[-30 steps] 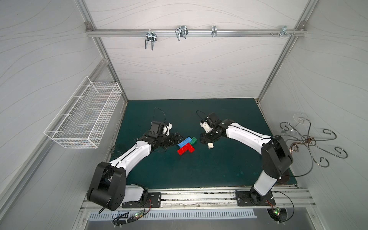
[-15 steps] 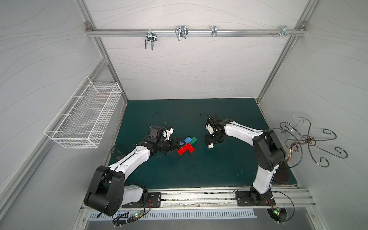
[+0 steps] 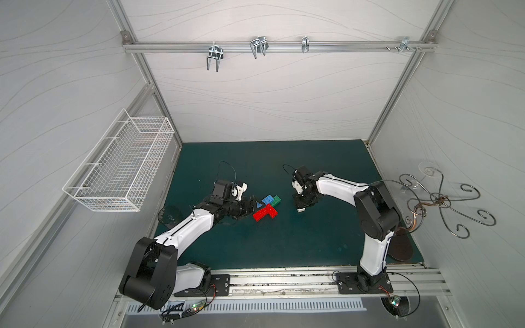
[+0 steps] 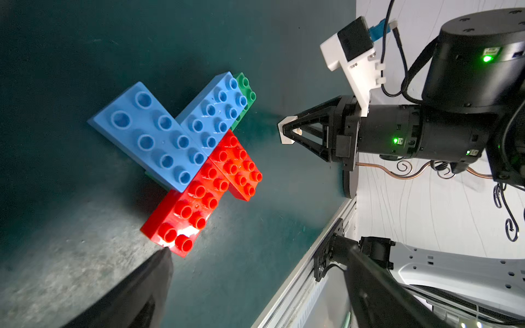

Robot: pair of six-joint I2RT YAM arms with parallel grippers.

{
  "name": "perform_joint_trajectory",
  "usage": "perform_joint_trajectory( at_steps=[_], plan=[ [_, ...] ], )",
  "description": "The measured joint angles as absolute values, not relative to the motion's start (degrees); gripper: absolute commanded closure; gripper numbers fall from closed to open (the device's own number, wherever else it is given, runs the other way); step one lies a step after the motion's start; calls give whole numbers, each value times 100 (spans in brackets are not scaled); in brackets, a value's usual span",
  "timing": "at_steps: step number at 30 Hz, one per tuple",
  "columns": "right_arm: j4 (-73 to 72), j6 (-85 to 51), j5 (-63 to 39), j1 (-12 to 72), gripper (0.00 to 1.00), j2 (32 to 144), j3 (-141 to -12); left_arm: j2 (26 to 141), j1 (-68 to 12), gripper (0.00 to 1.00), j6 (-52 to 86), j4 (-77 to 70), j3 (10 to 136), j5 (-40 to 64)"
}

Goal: Assemble a small pinwheel with lego
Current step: Pick up the lego brick from the center of the board, then assemble the lego brick with the lego brick.

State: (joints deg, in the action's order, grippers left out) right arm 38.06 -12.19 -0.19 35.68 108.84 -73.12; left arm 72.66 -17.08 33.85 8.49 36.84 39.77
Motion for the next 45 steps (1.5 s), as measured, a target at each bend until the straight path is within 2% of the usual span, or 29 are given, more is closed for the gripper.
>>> perform_joint_trajectory(
  at_steps=[9, 19, 28, 45],
  plan=[
    [4093, -1203, -95, 3618, 76, 10886, -7588, 7205, -1684, 0, 3487, 945, 3684, 3776],
    [4641, -1221, -261, 4797, 76, 11155, -10018, 7334, -1232, 5, 4967, 104, 3301, 3597],
    [4919, -1251, -416, 5280, 76, 11874, -10119, 7380, -847, 4, 5258, -104, 3199, 3579],
    [4995, -1212, -384, 5301, 76, 12387, -10510, 7679, -847, 3, 5133, -237, 3083, 3671]
  ],
)
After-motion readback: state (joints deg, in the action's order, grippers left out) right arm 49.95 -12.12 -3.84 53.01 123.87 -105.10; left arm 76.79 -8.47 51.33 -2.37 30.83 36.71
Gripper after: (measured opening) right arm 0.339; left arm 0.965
